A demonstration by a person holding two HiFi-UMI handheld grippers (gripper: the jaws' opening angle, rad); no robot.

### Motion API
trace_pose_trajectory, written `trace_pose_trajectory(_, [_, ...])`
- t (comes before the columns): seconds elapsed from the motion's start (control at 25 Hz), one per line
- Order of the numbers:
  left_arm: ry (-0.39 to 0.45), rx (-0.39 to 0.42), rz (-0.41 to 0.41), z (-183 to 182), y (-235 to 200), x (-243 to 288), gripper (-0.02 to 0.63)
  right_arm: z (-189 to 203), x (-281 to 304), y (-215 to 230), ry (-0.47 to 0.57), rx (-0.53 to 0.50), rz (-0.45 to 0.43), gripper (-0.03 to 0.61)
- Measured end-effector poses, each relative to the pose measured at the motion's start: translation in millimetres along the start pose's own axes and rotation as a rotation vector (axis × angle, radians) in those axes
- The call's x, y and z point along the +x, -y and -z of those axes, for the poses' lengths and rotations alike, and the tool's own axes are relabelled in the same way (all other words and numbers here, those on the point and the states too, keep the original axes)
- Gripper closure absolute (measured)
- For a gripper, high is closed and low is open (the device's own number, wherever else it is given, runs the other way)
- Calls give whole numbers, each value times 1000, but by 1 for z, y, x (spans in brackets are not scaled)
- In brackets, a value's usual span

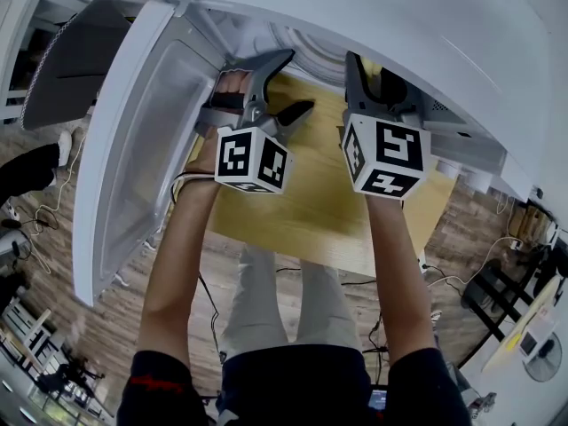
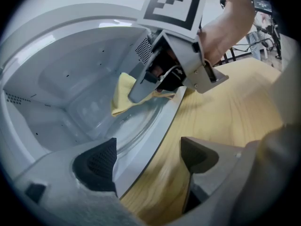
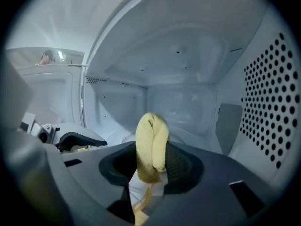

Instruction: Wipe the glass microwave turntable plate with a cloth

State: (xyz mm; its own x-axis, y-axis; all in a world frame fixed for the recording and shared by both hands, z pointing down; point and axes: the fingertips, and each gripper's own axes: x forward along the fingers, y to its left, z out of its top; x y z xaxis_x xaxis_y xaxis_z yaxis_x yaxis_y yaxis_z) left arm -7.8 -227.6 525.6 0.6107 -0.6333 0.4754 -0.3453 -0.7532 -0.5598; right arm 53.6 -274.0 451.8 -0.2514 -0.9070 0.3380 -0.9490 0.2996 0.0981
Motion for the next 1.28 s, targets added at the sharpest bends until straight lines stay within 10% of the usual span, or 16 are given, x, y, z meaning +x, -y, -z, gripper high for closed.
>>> trace_pose_trajectory(1.28, [3, 8, 4, 0, 1, -1, 195, 15, 27, 11, -171, -124, 116, 436])
